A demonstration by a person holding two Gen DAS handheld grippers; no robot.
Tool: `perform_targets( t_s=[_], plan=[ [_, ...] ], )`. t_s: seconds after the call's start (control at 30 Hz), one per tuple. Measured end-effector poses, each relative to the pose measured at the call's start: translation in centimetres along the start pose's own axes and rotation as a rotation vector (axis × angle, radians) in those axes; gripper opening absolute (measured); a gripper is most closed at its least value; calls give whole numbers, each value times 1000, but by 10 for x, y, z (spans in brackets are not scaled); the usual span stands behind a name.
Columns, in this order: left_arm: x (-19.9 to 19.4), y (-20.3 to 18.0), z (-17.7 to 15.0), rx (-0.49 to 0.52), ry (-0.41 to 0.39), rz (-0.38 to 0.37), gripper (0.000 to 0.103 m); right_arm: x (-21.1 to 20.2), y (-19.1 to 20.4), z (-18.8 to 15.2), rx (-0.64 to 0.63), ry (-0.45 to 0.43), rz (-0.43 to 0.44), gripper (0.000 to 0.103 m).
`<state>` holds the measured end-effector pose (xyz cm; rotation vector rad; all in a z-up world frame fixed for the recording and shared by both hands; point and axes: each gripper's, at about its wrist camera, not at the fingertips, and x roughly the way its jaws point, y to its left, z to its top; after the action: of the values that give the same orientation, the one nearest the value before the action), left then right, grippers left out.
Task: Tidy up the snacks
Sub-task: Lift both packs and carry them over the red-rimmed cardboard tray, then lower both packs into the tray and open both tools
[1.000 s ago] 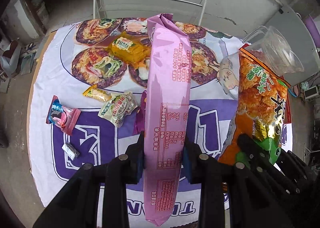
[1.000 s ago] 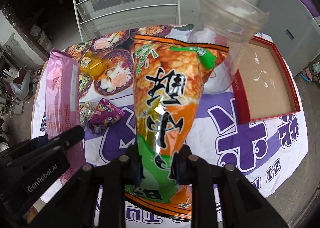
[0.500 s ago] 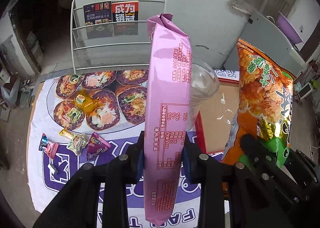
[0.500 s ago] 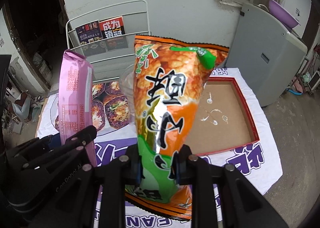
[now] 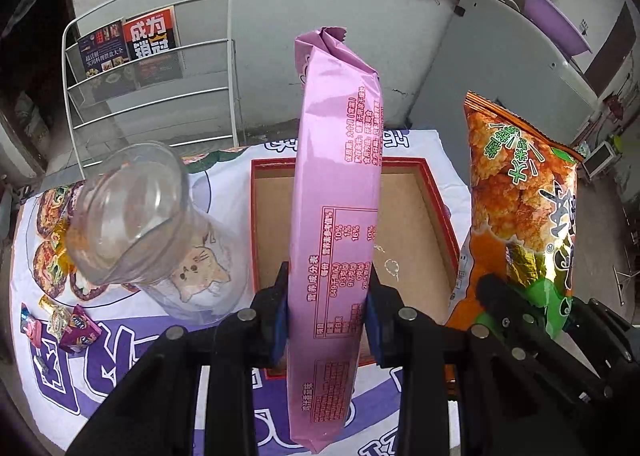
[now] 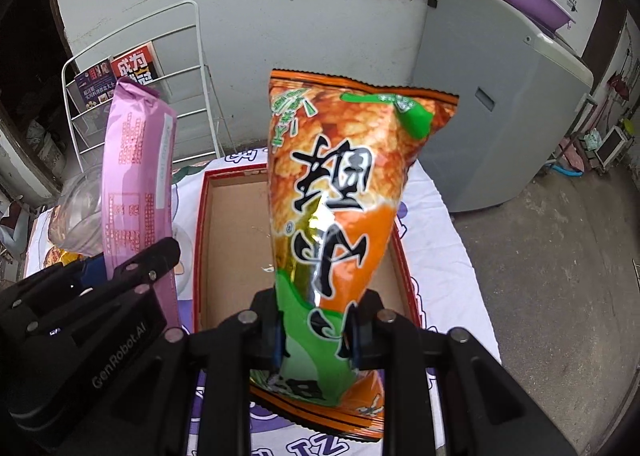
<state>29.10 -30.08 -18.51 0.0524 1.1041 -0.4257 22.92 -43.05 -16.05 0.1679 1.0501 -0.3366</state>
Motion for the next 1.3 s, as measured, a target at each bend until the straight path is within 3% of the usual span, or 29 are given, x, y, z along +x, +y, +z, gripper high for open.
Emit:
perform_targets(
  t_s=[0.3, 0.47, 0.67, 0.97, 1.03, 1.1, 1.17, 1.23, 1.3],
  plan=[
    [121, -19, 12, -50, 168, 14, 30, 125, -39, 13, 16, 158, 84, 23],
    [161, -14, 9, -73, 247, 43, 31, 171, -43, 10, -4, 230, 108, 23],
    [182, -12, 3, -85, 291, 57, 31, 195, -40, 2, -11, 273, 127, 23],
    [201, -6, 4, -97, 358, 79, 33, 196, -28, 6, -42, 278, 117, 27],
    [203, -6, 5, -90, 366, 91, 43, 194, -28, 5, -41, 275, 112, 27],
    [207, -5, 7, -77, 367, 137, 73, 192, -28, 4, -43, 269, 91, 27],
    [205, 2, 9, -75, 355, 150, 91, 190, -31, 3, -34, 265, 92, 27],
    [201, 7, 10, -74, 335, 145, 100, 188, -34, 2, -23, 262, 95, 27],
    [194, 9, 10, -62, 321, 130, 101, 186, -38, 1, -9, 258, 97, 27]
  ],
)
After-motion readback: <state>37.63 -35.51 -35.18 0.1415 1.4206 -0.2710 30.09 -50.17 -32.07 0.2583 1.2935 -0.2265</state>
